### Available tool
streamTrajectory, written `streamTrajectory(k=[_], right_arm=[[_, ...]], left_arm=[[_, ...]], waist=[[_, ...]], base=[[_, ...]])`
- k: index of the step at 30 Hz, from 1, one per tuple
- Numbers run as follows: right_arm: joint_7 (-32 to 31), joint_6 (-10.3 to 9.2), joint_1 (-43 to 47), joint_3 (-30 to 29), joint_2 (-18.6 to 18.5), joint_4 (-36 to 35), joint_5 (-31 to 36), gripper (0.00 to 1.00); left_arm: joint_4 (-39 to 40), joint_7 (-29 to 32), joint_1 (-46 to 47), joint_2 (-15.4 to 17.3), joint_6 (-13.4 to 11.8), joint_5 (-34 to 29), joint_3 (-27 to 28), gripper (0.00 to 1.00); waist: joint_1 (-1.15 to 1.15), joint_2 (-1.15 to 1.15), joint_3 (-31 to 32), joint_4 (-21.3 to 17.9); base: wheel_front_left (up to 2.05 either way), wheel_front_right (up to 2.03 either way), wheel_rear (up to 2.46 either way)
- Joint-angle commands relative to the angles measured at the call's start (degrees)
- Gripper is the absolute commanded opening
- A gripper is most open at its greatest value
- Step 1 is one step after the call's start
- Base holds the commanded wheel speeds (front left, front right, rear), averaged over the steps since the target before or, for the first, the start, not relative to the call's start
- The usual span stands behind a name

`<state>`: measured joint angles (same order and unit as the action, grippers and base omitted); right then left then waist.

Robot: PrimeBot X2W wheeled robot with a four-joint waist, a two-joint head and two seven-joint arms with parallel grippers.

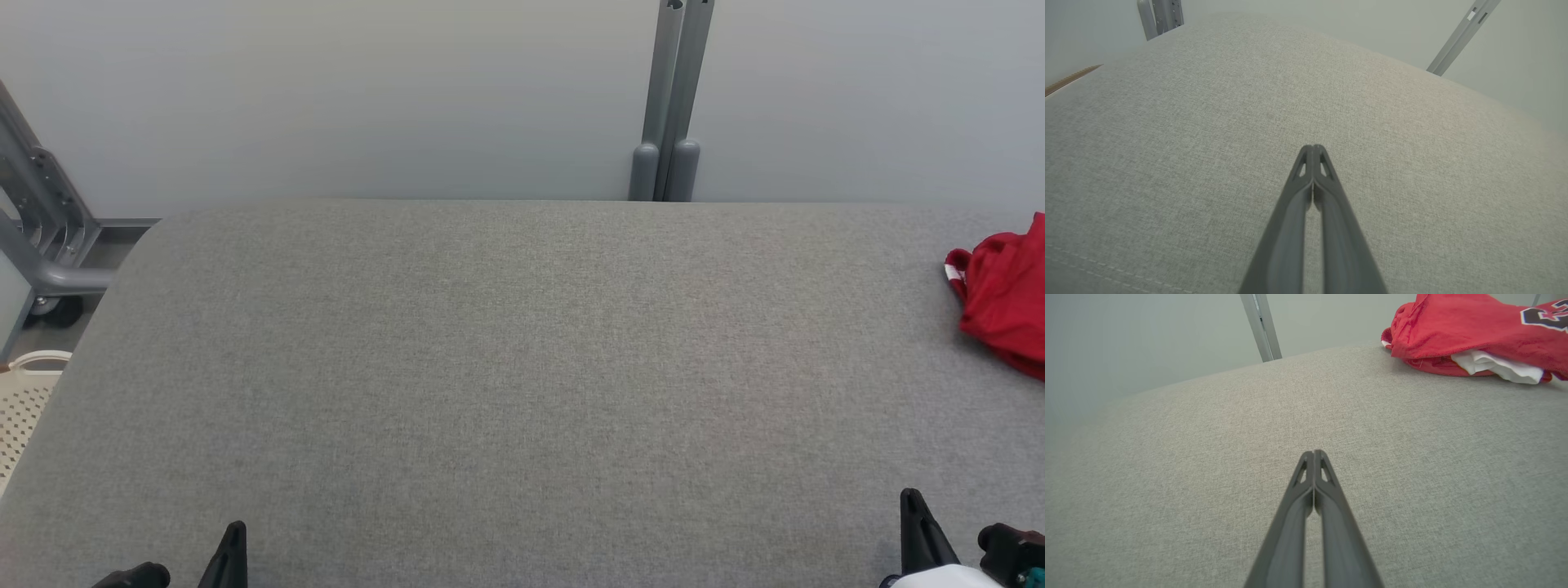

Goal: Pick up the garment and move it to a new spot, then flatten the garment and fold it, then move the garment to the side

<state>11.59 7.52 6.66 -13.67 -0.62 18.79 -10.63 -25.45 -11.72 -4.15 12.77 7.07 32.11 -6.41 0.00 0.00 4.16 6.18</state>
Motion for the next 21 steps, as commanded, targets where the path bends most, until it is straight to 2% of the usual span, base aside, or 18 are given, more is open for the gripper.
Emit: streamTrajectory(k=[1,21], right_arm=[[-0.5,-0.01,-1.6,0.3,-0.6,-1.1,-2.8,0.00],[-5.3,-0.01,-4.9,2.2,-1.1,-2.3,-24.7,0.00]], left_arm=[[1.3,0.4,1.8,0.0,0.1,2.0,0.8,0.00],[4.0,5.3,4.6,-2.7,0.2,18.2,4.1,0.00]], waist=[[0.00,0.00,-0.1,-0.1],[0.00,0.00,-0.9,-1.2]], base=[[0.00,0.00,0.00],[0.00,0.00,0.00]])
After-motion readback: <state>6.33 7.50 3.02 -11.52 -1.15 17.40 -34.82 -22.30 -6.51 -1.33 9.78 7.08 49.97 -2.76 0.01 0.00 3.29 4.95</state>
